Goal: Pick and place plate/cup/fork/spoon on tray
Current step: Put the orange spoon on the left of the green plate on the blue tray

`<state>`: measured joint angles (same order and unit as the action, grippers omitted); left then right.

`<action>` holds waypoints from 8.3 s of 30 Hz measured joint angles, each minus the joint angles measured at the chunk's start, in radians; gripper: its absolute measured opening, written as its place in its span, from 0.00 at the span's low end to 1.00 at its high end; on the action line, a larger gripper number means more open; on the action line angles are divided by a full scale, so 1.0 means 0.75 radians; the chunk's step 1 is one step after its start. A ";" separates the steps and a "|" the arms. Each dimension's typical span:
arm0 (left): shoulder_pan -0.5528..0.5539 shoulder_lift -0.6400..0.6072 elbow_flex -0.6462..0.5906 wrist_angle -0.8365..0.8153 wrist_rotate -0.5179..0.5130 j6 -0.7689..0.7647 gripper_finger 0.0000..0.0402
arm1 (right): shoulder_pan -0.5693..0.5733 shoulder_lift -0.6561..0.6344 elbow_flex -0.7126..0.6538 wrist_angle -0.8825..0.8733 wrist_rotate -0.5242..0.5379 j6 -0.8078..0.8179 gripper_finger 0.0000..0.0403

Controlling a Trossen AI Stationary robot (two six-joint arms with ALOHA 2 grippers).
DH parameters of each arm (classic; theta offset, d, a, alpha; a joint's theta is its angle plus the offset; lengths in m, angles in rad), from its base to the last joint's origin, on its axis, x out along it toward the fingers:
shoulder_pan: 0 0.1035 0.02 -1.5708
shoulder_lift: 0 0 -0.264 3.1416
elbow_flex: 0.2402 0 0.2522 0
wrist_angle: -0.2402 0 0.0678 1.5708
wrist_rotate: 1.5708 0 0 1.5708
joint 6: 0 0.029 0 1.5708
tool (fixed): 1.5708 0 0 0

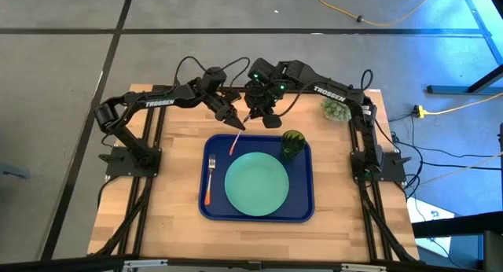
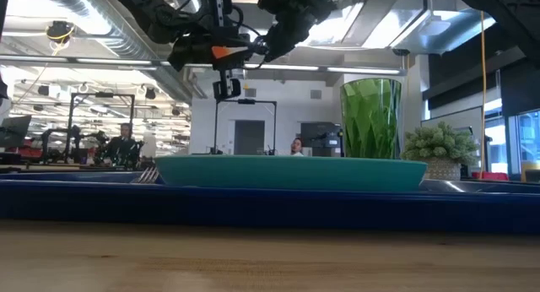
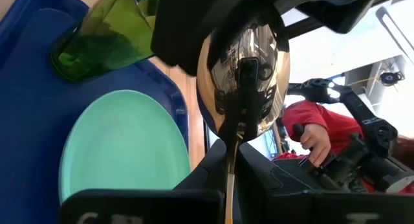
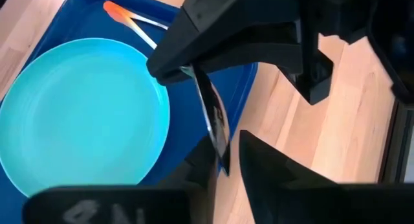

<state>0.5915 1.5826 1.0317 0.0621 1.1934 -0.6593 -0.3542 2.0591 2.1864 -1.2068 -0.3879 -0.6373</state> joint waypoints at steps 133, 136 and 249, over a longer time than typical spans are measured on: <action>0.222 -0.426 0.000 -0.487 -0.582 0.508 0.13 | 0.242 0.436 0.005 0.402 0.078 0.283 0.01; 0.223 -0.426 -0.001 -0.485 -0.589 0.508 0.13 | 0.242 0.467 0.005 0.399 0.100 0.234 0.01; 0.225 -0.426 0.003 -0.482 -0.607 0.507 0.13 | 0.207 0.636 0.206 0.302 0.108 -0.143 0.20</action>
<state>0.7599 1.2633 1.0336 -0.2992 0.7381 -0.2789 -0.1987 2.5362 2.3411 -0.9806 -0.3070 -0.7444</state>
